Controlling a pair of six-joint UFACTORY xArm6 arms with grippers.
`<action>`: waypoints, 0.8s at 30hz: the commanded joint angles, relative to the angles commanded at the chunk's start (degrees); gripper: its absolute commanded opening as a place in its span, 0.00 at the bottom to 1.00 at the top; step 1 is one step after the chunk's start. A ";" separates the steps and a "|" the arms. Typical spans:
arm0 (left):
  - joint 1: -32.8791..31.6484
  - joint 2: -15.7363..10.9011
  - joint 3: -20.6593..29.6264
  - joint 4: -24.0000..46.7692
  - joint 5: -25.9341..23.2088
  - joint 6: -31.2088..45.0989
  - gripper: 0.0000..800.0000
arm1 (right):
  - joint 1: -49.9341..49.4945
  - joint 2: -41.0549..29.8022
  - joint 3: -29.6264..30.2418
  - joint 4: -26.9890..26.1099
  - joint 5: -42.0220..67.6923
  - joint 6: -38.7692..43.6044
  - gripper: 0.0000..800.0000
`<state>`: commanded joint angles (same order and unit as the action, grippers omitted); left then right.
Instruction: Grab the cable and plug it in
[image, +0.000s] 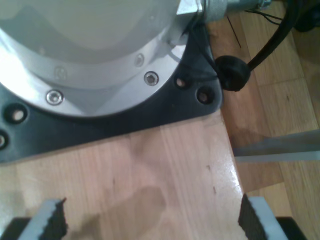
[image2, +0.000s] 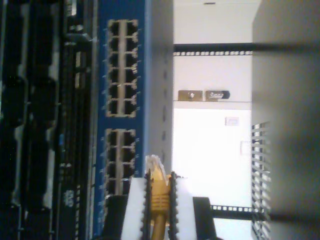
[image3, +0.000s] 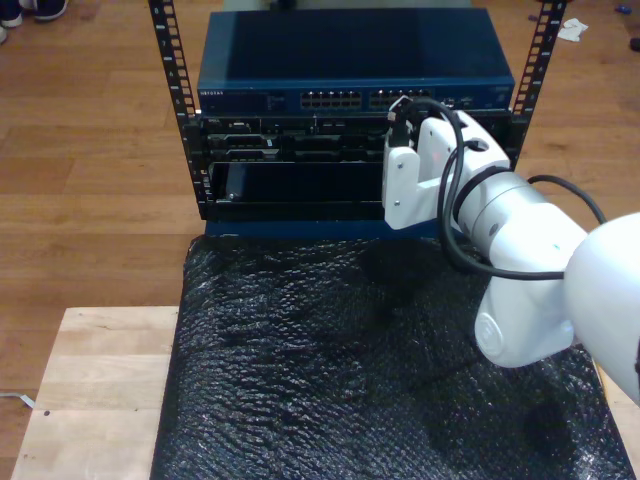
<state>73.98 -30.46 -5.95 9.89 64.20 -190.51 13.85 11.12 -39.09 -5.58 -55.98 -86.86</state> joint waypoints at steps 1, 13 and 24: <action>0.00 0.00 0.00 0.00 0.00 0.00 1.00 | -0.09 0.79 -0.53 0.00 -0.70 0.18 0.00; 0.00 0.00 0.00 0.00 0.00 0.00 1.00 | -2.81 4.66 -3.69 2.11 -2.55 0.26 0.00; 0.00 0.00 -0.09 0.00 0.00 0.00 1.00 | -3.96 8.79 -6.42 3.78 -9.67 0.35 0.00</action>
<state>73.98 -30.46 -6.03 9.89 64.20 -190.51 9.89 19.91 -45.51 -1.80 -65.65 -86.51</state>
